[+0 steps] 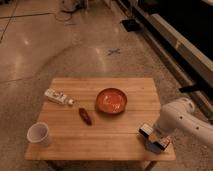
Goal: Place the eraser on the white sponge
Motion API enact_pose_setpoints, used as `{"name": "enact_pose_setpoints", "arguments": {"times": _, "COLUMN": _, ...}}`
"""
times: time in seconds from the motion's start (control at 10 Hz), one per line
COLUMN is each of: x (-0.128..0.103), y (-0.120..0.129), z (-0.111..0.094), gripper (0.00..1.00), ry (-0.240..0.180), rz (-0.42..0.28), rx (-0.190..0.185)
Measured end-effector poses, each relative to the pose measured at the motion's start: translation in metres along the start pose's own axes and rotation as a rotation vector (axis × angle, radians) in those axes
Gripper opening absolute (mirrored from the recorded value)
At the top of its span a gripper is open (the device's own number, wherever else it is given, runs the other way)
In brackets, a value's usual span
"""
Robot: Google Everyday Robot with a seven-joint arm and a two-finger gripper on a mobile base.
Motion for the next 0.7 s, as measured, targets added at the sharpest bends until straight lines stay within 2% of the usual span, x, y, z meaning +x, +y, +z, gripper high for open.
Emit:
{"name": "enact_pose_setpoints", "arguments": {"times": 0.3, "x": 0.0058, "y": 0.0053, "z": 0.0027, "gripper": 0.70, "ry": 0.022, "rz": -0.005, "rx": -0.017}}
{"name": "enact_pose_setpoints", "arguments": {"times": 0.7, "x": 0.0057, "y": 0.0048, "z": 0.0038, "gripper": 0.70, "ry": 0.022, "rz": -0.008, "rx": -0.016}}
